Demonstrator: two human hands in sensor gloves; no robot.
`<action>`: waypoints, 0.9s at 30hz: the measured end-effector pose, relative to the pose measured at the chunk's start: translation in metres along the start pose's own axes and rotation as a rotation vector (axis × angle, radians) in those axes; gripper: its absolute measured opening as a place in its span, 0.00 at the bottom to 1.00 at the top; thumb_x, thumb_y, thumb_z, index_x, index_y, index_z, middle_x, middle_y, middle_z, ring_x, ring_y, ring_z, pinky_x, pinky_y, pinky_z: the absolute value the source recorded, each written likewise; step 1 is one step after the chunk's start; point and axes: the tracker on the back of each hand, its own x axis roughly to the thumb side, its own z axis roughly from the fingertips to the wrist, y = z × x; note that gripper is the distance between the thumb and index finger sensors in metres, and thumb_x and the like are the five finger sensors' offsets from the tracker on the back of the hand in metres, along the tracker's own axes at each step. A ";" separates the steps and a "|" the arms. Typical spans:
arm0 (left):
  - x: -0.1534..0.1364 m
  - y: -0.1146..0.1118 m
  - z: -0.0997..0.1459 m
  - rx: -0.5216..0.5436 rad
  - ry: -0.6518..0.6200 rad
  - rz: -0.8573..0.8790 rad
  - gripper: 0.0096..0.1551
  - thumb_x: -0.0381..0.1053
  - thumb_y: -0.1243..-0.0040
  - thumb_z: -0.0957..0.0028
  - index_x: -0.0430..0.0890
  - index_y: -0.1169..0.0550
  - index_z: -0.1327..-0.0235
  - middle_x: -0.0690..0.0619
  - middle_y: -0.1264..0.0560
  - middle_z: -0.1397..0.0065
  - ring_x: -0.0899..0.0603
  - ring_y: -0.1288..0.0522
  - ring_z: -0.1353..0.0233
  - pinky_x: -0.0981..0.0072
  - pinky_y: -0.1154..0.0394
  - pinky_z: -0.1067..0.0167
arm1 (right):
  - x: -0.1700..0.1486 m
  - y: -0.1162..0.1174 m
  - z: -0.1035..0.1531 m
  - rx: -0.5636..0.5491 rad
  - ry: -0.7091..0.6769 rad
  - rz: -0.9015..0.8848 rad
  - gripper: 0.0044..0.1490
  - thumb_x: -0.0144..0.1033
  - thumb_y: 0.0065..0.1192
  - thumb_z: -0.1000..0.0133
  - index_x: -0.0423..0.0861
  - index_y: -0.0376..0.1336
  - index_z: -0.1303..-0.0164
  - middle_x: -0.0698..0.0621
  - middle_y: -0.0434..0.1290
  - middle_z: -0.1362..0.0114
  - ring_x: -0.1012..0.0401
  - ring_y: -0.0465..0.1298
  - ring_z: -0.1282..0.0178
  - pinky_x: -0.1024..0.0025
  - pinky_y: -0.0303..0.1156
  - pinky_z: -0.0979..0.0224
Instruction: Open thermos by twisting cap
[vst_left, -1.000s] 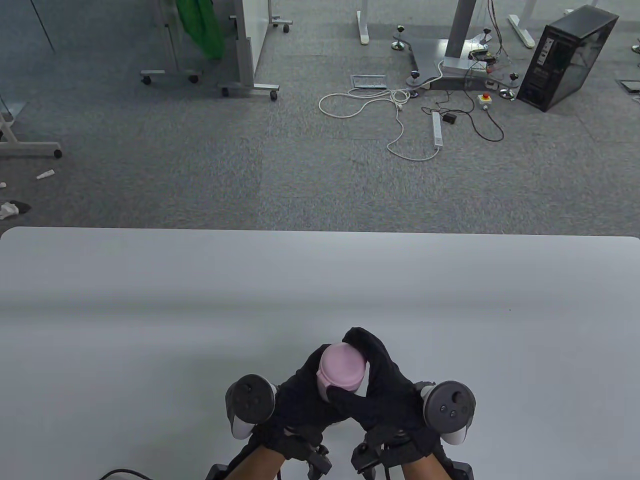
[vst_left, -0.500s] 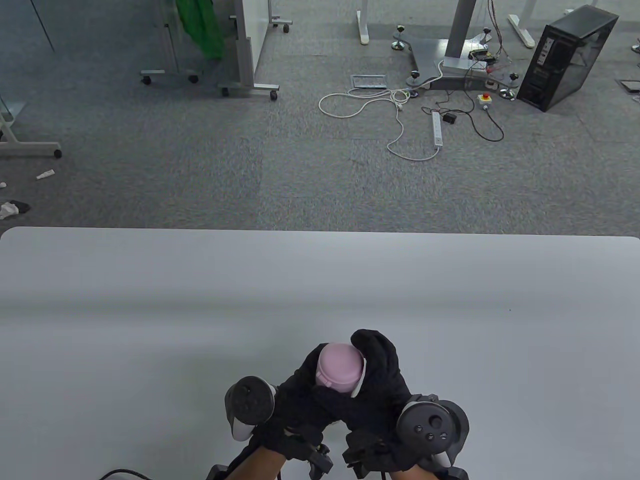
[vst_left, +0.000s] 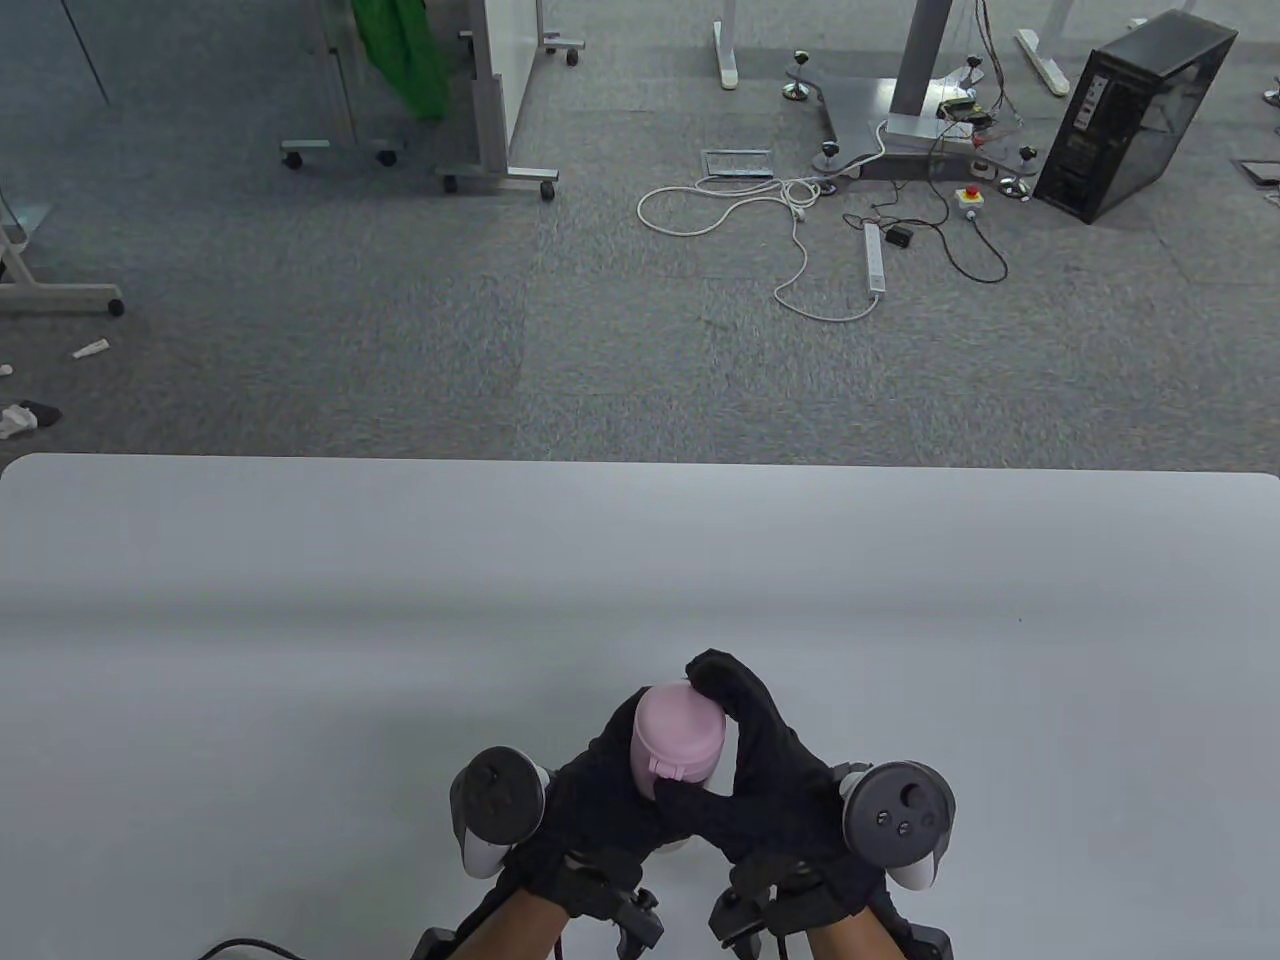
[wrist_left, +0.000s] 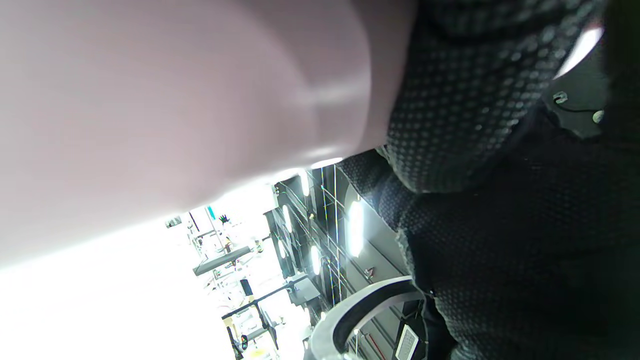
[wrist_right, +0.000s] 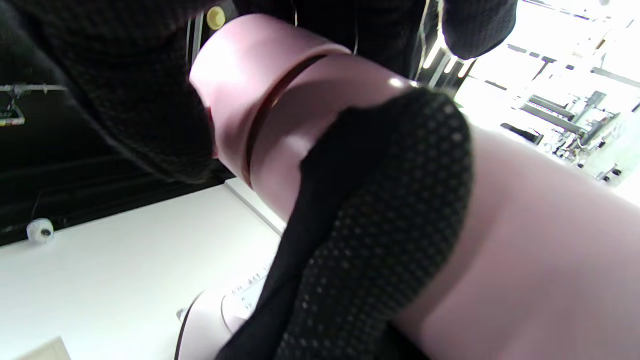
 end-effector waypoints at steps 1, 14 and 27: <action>0.000 0.000 0.000 0.004 -0.001 -0.004 0.74 0.66 0.18 0.84 0.43 0.41 0.23 0.38 0.40 0.20 0.28 0.38 0.23 0.30 0.36 0.35 | 0.002 0.002 0.001 0.006 0.010 0.020 0.71 0.51 0.86 0.50 0.43 0.42 0.12 0.30 0.45 0.13 0.28 0.56 0.20 0.27 0.53 0.23; -0.001 -0.002 0.001 0.011 0.012 -0.023 0.74 0.66 0.19 0.83 0.43 0.42 0.23 0.38 0.40 0.20 0.28 0.38 0.23 0.31 0.36 0.35 | -0.001 0.006 0.004 -0.124 0.043 -0.018 0.65 0.52 0.84 0.46 0.41 0.45 0.14 0.36 0.58 0.17 0.35 0.65 0.25 0.31 0.59 0.25; -0.001 -0.002 0.002 0.001 0.005 -0.037 0.74 0.65 0.19 0.83 0.43 0.42 0.23 0.39 0.41 0.19 0.28 0.38 0.23 0.29 0.37 0.34 | -0.002 0.002 0.003 -0.082 0.061 -0.007 0.69 0.57 0.82 0.47 0.41 0.42 0.12 0.31 0.51 0.16 0.32 0.59 0.22 0.29 0.55 0.24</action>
